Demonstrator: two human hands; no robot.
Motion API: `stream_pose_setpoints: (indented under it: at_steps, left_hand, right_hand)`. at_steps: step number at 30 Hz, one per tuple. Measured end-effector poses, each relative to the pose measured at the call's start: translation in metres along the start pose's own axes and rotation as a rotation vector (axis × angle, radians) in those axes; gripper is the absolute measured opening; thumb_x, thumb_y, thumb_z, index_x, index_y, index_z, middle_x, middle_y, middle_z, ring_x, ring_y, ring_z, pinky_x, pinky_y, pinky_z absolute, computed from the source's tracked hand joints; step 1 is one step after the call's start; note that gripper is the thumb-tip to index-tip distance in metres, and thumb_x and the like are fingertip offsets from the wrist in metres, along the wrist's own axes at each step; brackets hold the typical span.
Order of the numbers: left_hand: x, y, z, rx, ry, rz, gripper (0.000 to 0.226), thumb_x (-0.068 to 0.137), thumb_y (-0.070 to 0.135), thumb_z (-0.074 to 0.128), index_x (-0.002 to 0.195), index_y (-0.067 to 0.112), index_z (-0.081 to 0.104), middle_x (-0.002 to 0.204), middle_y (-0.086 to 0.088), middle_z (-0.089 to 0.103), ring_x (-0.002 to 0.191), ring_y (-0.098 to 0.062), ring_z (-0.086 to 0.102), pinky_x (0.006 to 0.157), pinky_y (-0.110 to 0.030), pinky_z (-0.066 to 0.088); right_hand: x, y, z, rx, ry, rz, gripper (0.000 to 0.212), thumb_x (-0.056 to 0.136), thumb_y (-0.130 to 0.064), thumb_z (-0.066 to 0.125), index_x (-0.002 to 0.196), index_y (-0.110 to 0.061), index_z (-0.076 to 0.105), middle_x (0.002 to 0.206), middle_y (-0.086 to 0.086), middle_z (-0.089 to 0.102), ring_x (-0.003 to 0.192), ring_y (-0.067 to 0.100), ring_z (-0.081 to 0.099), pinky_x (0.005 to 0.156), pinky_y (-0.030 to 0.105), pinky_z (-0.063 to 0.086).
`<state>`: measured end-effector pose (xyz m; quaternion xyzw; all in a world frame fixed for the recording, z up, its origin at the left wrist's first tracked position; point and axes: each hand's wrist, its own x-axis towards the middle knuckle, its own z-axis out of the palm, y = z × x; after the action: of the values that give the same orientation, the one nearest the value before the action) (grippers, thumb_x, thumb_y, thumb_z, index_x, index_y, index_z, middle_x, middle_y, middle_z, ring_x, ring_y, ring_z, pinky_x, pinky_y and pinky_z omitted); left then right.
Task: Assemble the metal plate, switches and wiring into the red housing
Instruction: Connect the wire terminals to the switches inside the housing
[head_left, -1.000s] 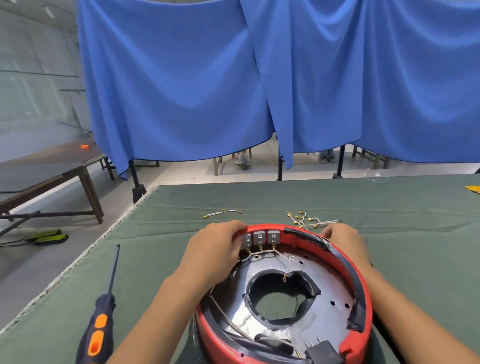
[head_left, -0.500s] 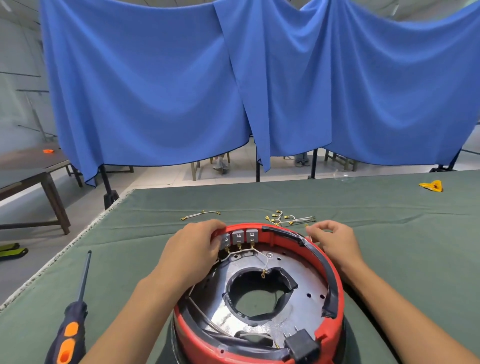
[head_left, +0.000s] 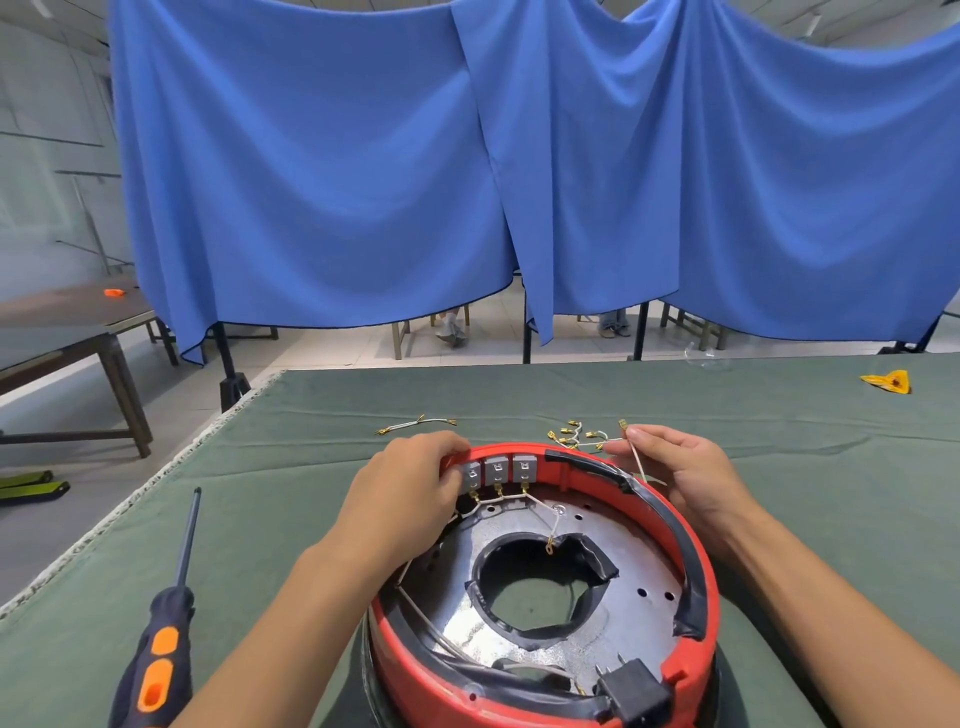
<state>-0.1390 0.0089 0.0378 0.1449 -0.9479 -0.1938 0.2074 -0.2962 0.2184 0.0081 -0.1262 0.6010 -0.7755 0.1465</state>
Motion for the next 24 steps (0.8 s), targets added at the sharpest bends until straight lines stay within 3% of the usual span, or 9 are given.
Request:
stream_pose_setpoints:
  at_steps: [2,6,16,21,24]
  left_hand:
    - [0.000,-0.001,0.000,-0.026,0.002,-0.009,0.030,0.092,0.021,0.050,0.118,0.029,0.062,0.118,0.007,0.065,0.111,-0.019,0.058,0.093,-0.038,0.047]
    - [0.000,0.000,0.000,-0.032,-0.002,-0.013,0.028,0.092,0.021,0.050,0.116,0.029,0.062,0.117,0.006,0.066,0.109,-0.019,0.059,0.092,-0.038,0.047]
    - [0.001,0.001,-0.001,-0.073,-0.008,-0.046,0.027,0.091,0.020,0.051,0.113,0.029,0.064,0.112,0.007,0.067,0.104,-0.017,0.061,0.090,-0.039,0.049]
    - [0.004,0.000,0.000,-0.181,0.042,-0.091,0.023,0.088,0.013,0.054,0.103,0.021,0.069,0.099,0.006,0.070,0.094,-0.014,0.062,0.086,-0.031,0.049]
    - [0.005,-0.003,-0.001,-0.246,0.130,-0.182,0.025,0.083,0.006,0.052,0.090,0.017,0.073,0.087,0.004,0.070,0.087,-0.015,0.061,0.074,-0.024,0.043]
  right_hand:
    - [-0.002,-0.005,0.002,0.009,-0.006,0.006,0.012,0.089,-0.014,0.060,0.081,-0.012,0.068,0.078,0.005,0.075,0.064,0.013,0.070,0.062,0.029,0.056]
    - [-0.007,-0.019,0.008,-0.033,-0.001,-0.045,0.012,0.091,-0.013,0.058,0.081,-0.012,0.065,0.065,-0.001,0.072,0.052,0.006,0.063,0.043,0.017,0.047]
    - [-0.034,-0.056,0.056,-0.187,-0.088,-0.264,0.010,0.091,-0.012,0.060,0.082,-0.009,0.064,0.068,0.004,0.073,0.047,0.011,0.062,0.044,0.019,0.047]
    - [-0.054,-0.055,0.082,-0.307,-0.259,-0.137,0.012,0.092,-0.010,0.058,0.082,-0.007,0.063,0.073,0.008,0.075,0.053,0.013,0.066,0.044,0.019,0.048]
    - [-0.061,-0.046,0.092,-0.353,-0.357,-0.033,0.014,0.093,-0.010,0.057,0.080,-0.008,0.062,0.071,0.008,0.074,0.053,0.013,0.065,0.045,0.019,0.046]
